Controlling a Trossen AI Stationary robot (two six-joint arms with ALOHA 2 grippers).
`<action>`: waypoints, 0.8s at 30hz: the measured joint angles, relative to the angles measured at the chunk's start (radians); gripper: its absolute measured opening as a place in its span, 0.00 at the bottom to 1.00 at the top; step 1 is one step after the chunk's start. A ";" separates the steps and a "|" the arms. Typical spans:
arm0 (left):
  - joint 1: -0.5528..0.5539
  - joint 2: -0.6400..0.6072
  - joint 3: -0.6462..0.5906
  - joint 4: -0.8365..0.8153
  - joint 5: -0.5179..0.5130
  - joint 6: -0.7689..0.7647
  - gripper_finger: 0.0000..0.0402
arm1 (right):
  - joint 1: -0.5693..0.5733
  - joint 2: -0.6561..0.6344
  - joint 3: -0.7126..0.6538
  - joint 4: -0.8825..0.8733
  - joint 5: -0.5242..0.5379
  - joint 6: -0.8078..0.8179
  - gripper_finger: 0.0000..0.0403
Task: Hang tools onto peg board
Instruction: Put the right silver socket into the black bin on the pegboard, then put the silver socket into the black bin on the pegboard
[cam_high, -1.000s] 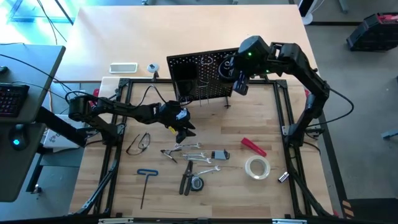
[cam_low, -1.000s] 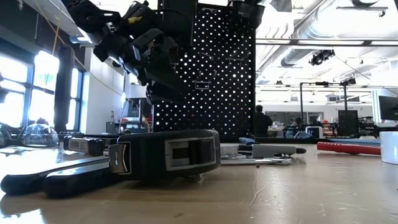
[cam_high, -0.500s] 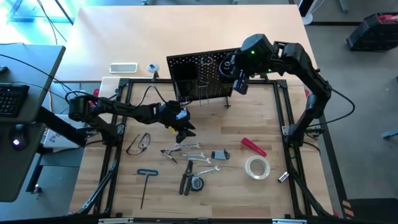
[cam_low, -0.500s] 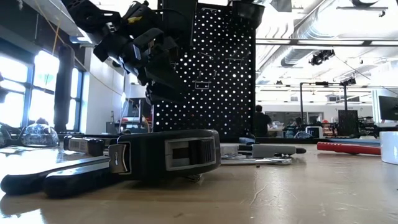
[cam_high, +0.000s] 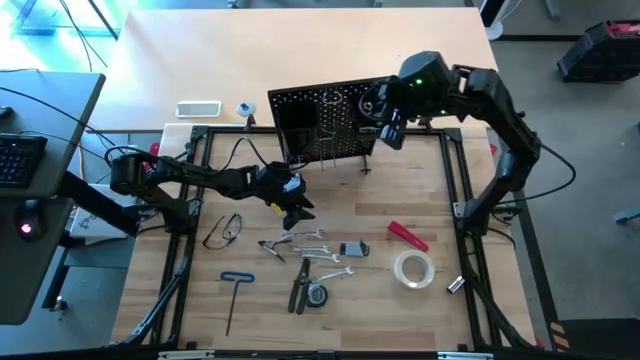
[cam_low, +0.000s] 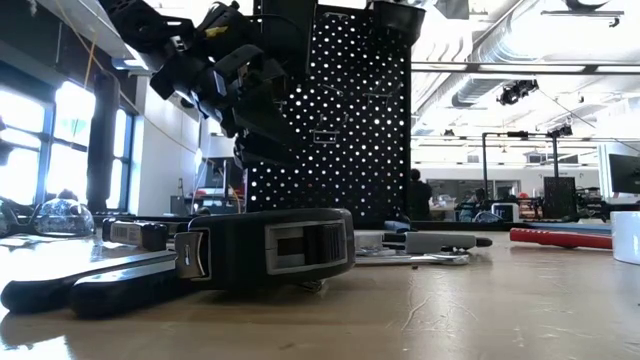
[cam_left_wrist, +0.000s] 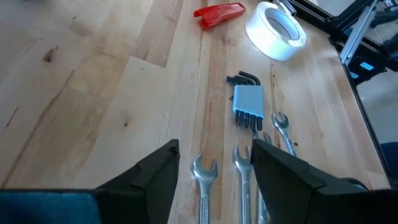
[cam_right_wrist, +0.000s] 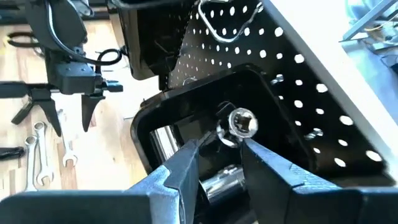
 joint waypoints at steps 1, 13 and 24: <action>0.000 0.000 0.000 0.000 0.000 0.002 0.48 | 0.000 -0.005 0.000 0.000 0.001 0.000 0.28; 0.000 0.000 0.000 0.000 0.000 0.005 0.48 | 0.072 -0.100 0.000 -0.139 -0.210 0.161 0.28; 0.000 0.000 0.000 -0.001 0.014 0.003 0.48 | 0.347 -0.153 -0.015 -0.139 -0.254 0.406 0.28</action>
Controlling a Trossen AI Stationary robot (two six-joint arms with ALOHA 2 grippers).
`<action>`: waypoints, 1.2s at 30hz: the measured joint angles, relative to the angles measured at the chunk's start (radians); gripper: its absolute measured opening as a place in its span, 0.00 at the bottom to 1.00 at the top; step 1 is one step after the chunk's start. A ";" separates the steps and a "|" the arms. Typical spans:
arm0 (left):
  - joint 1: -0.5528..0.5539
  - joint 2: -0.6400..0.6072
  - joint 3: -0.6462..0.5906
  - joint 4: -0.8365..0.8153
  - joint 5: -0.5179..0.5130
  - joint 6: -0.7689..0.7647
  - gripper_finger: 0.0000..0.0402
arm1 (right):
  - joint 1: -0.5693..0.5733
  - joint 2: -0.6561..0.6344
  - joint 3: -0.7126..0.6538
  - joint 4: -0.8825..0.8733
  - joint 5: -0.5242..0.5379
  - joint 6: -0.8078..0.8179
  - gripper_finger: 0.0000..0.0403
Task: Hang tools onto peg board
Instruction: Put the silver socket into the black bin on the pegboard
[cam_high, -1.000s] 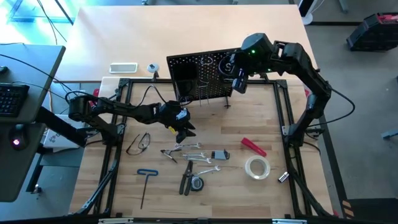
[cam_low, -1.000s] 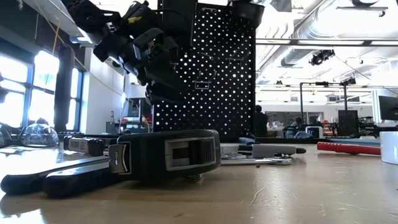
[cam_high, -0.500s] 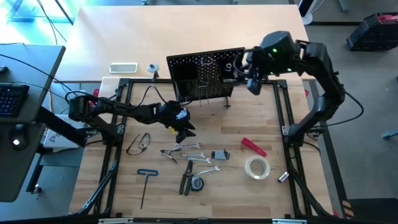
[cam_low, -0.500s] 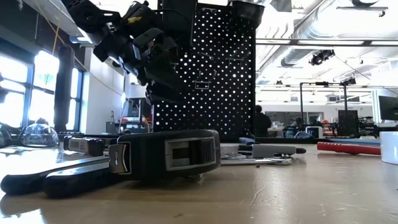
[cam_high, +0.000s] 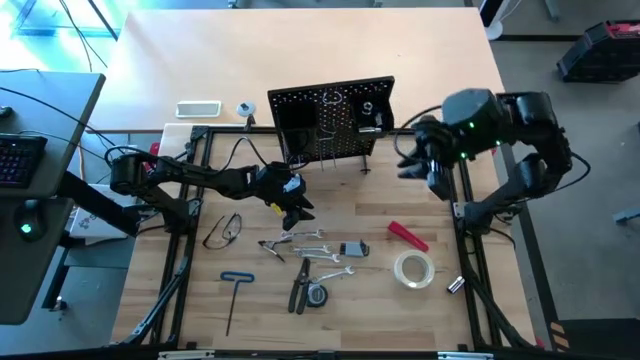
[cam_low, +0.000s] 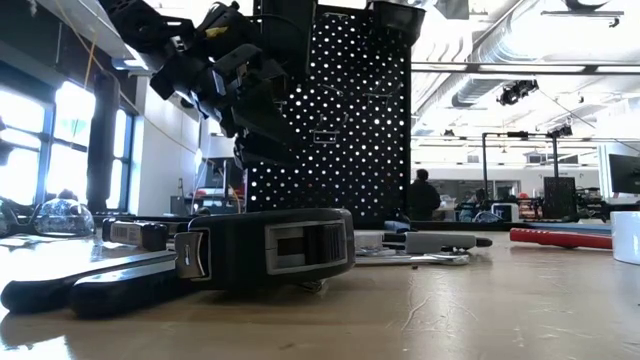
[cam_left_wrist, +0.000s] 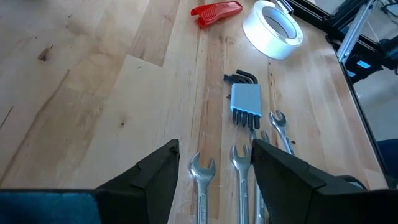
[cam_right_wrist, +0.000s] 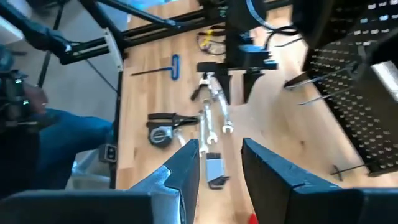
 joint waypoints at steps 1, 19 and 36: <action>0.000 0.000 0.000 0.000 0.003 0.000 0.48 | 0.025 0.000 -0.007 0.003 0.012 0.017 0.28; -0.025 0.000 0.000 0.001 0.004 0.031 0.48 | 0.399 -0.144 -0.755 0.001 -0.030 0.378 0.28; -0.060 0.000 0.000 -0.004 -0.002 0.024 0.48 | 0.903 -0.333 -1.387 0.442 -0.033 0.946 0.38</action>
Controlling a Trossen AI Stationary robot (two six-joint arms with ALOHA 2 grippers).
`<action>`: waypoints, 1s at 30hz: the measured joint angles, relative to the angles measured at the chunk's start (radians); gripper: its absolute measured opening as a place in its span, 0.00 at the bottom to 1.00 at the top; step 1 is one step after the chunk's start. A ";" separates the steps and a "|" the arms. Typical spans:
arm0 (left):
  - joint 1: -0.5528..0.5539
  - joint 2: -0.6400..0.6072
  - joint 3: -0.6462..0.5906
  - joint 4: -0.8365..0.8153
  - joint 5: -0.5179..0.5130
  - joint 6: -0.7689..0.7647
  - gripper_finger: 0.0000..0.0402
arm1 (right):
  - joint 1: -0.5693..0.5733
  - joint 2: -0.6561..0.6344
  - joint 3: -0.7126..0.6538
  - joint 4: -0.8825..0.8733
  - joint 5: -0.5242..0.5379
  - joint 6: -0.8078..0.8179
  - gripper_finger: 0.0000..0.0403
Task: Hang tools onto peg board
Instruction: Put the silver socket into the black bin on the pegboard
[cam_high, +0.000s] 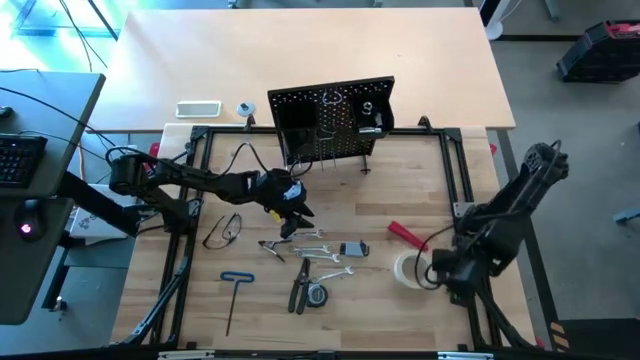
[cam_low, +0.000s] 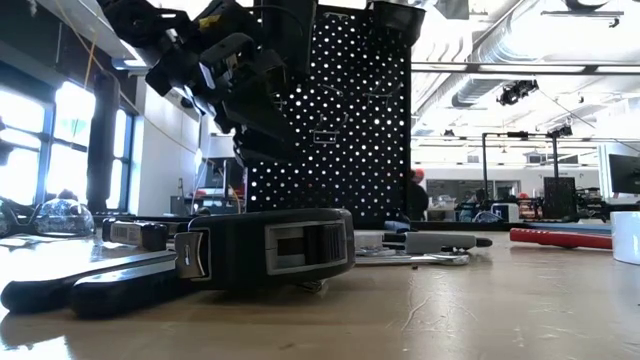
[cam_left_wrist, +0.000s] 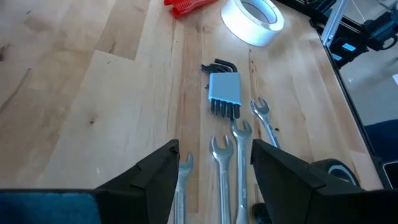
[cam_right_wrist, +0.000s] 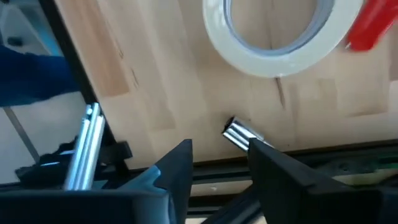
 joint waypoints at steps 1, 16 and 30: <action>0.000 0.000 0.000 -0.001 -0.001 -0.001 0.48 | 0.021 0.006 -0.017 0.015 0.000 0.013 0.39; 0.000 0.000 0.000 -0.012 -0.007 -0.010 0.48 | 0.200 0.139 -0.212 0.201 -0.001 0.116 0.47; 0.000 0.000 0.000 -0.034 -0.005 -0.036 0.48 | 0.203 0.241 -0.332 0.349 0.053 0.089 0.47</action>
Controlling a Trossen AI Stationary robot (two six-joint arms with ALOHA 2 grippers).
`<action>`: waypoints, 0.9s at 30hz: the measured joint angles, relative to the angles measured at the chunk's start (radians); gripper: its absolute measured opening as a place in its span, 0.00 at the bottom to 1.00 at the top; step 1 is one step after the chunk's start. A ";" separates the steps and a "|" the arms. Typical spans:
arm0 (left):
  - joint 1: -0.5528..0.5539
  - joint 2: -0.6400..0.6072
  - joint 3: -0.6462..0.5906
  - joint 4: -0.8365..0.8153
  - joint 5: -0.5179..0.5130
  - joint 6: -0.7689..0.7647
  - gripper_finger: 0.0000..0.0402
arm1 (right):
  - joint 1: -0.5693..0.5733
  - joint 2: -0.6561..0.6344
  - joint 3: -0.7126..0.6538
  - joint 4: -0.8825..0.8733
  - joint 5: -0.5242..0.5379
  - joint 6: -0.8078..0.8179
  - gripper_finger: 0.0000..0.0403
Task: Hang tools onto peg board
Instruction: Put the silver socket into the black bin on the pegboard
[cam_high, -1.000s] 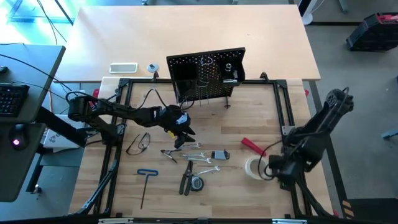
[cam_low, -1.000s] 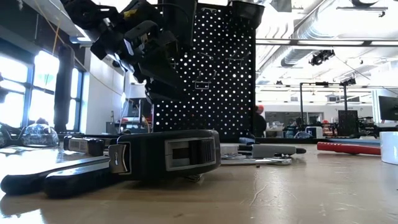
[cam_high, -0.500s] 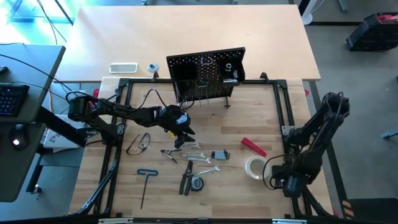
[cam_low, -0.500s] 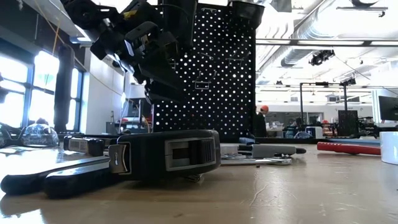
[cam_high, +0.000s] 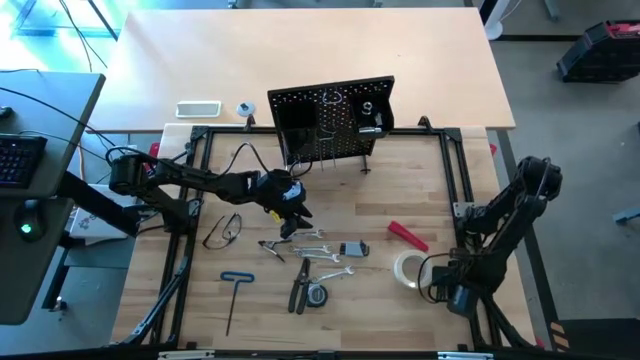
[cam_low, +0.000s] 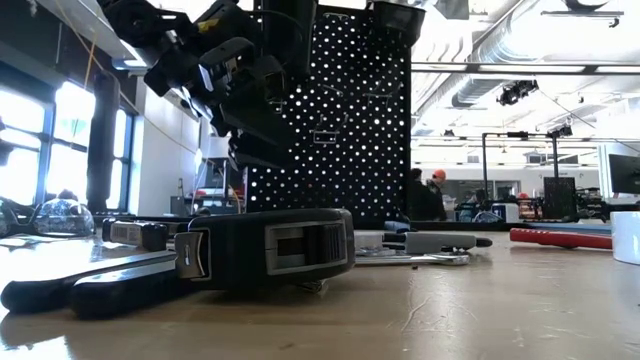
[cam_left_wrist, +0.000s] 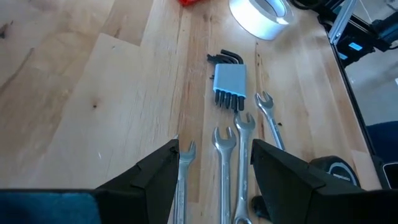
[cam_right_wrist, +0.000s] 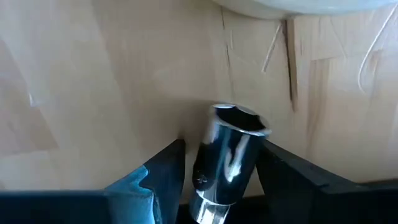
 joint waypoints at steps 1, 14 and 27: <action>0.000 0.000 0.000 0.000 0.000 -0.001 0.48 | 0.000 0.003 -0.007 0.004 0.000 0.004 0.47; 0.000 0.000 0.000 0.000 0.000 0.001 0.48 | 0.000 0.000 -0.021 0.034 0.025 0.121 0.27; 0.006 0.000 0.000 0.001 -0.001 0.028 0.48 | -0.011 -0.142 0.052 -0.065 0.182 0.372 0.27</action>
